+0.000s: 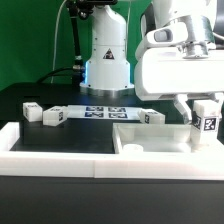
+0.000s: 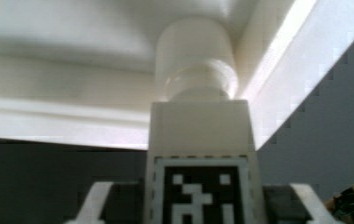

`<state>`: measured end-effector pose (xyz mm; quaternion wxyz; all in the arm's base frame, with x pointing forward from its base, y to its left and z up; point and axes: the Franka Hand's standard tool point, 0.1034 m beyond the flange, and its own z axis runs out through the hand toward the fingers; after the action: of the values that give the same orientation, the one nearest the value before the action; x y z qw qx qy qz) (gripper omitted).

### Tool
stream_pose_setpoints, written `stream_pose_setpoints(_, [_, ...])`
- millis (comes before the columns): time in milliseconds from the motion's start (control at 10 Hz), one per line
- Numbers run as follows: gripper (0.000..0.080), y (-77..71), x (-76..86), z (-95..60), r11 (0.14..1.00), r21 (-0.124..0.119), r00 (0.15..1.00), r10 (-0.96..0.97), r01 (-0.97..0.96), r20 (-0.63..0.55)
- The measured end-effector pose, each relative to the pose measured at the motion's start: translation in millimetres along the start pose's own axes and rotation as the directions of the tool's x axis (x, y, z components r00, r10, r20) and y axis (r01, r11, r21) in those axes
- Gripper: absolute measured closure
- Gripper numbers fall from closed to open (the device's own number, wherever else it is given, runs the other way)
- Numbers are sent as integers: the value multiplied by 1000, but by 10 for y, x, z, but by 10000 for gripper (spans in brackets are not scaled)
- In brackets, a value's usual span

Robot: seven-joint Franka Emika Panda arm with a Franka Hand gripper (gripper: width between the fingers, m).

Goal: Assemble one leg

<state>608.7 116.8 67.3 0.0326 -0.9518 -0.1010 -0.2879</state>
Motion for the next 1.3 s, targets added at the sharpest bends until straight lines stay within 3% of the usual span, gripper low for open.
stream_pose_setpoints(600, [511,-31,-92,19,1000,-4,1000,15,-15,16])
stream_pose_setpoints(900, [191,-36,-113,28,1000,-2,1000,15,-15,25])
stream_pose_setpoints(1300, [152,-30,-112,24,1000,-1,999,16,-16,29])
